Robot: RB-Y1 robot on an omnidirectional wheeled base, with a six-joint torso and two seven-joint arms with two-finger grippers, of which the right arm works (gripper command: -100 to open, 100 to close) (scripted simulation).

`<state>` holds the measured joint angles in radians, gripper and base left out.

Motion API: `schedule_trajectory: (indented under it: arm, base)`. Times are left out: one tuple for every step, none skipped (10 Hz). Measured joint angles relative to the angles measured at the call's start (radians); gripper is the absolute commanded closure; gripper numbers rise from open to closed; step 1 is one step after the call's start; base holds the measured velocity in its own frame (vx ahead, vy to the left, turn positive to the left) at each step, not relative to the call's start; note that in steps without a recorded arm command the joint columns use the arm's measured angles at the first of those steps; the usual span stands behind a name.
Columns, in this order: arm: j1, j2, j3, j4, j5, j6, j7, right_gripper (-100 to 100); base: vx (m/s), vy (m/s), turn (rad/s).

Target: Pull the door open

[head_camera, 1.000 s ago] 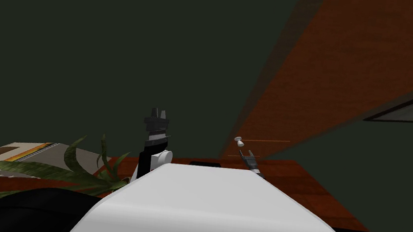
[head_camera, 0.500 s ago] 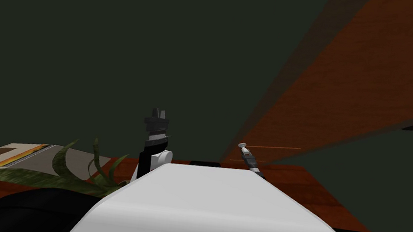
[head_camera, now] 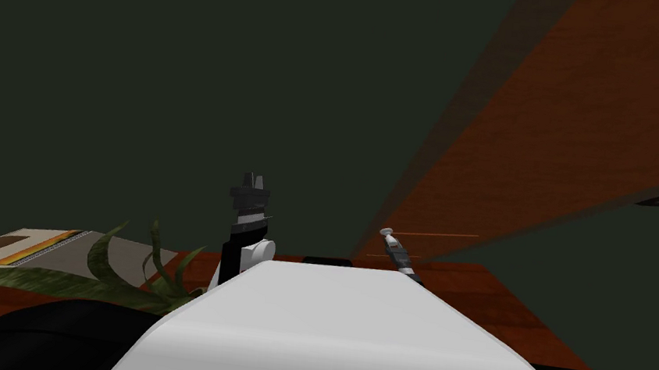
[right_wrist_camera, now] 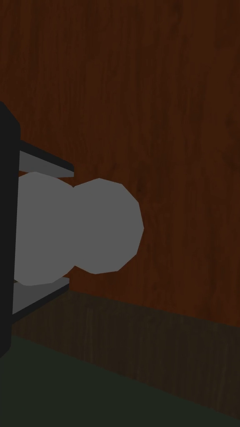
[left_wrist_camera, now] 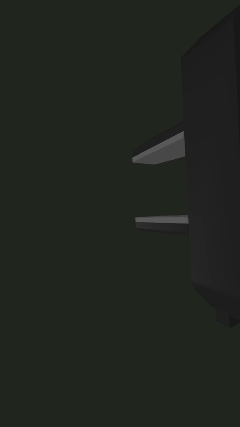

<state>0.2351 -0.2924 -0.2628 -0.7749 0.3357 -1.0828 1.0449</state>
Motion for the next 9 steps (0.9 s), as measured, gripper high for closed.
schedule_trajectory:
  arm:
    - [0.0,0.0,0.0,0.0,-0.002,0.002,-0.014,100]
    - [-0.001,-0.001,0.0,-0.001,-0.004,0.003,-0.032,100]
    - [-0.002,0.0,0.0,-0.001,-0.006,0.005,-0.049,100]
    - [-0.002,0.0,0.001,-0.002,-0.008,0.006,-0.067,100]
    - [-0.004,0.0,0.001,-0.001,-0.01,0.007,-0.089,100]
    - [-0.005,0.0,0.002,-0.003,-0.014,0.009,-0.115,100]
    - [-0.007,0.001,0.002,-0.002,-0.017,0.01,-0.143,100]
    - [-0.008,0.001,0.003,-0.003,-0.021,0.012,-0.171,100]
    - [-0.008,0.002,0.004,-0.004,-0.024,0.015,-0.199,100]
  base:
    - [-0.021,-0.013,0.036]
    - [-0.018,-0.009,0.026]
    - [-0.018,-0.011,0.022]
    - [-0.023,-0.01,0.03]
    - [-0.03,-0.01,0.041]
    - [-0.039,-0.015,0.049]
    - [-0.032,-0.017,0.045]
    - [-0.035,-0.014,0.044]
    - [-0.043,-0.013,0.051]
